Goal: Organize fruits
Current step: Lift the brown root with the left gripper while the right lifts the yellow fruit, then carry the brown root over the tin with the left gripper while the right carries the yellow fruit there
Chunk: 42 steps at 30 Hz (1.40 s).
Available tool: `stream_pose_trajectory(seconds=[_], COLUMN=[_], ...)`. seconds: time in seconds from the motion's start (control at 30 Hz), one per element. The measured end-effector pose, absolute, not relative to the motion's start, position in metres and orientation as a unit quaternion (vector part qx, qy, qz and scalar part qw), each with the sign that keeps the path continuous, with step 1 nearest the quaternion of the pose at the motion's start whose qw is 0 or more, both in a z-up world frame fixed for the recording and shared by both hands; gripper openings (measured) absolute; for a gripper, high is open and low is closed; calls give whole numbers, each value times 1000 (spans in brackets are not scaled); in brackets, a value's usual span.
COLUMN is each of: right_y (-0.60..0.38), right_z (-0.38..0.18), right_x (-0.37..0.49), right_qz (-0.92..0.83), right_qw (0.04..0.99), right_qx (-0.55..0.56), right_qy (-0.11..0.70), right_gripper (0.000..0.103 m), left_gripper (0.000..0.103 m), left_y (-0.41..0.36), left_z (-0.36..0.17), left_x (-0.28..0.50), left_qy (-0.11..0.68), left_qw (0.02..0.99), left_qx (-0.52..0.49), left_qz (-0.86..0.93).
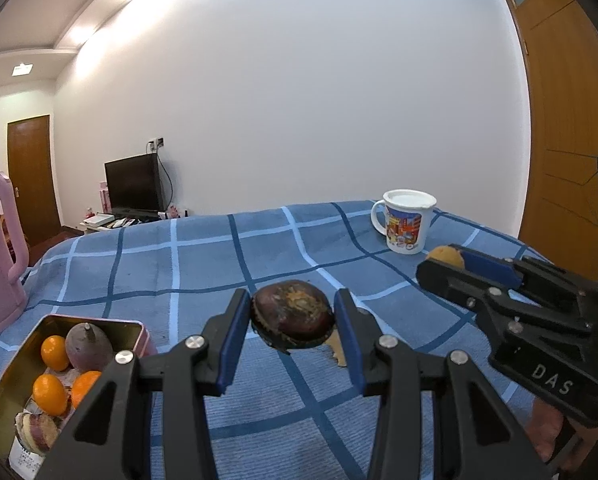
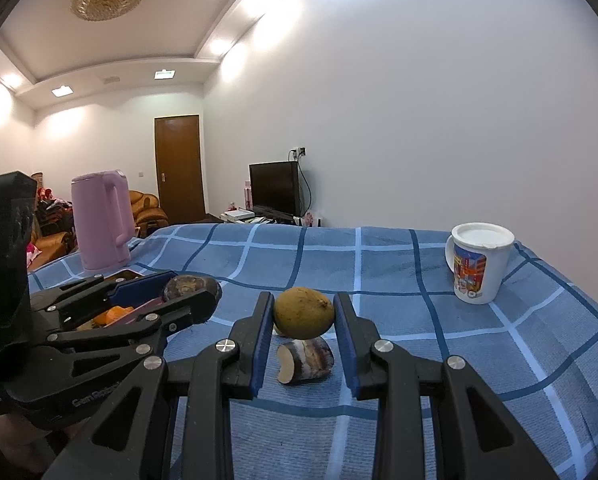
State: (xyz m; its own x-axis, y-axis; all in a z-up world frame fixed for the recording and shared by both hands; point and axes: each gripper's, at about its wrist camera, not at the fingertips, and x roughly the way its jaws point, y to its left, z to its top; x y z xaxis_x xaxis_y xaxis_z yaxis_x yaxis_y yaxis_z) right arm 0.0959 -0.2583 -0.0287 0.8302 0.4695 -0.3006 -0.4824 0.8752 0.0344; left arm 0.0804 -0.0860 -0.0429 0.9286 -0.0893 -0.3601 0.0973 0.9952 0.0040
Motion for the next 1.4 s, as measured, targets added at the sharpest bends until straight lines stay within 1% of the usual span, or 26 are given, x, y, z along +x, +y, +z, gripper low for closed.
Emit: stream_pose_trajectory(seconds=[0.23, 0.9, 1.4], right_y=[-259, -231, -201], right_z=[-29, -30, -30], right_x=[95, 90, 85], right_qz=[256, 273, 295], right_qw=[954, 947, 939], right_qx=[-8, -24, -39], right_qy=[158, 167, 172], right_gripper=[32, 32, 32], left_gripper=[45, 45, 45], left_y=[-80, -62, -31], left_z=[-43, -43, -43], left_x=[81, 72, 53], left_qy=[188, 193, 192], left_qw=[981, 981, 981], left_qx=[8, 3, -13], left_qz=[-41, -34, -19])
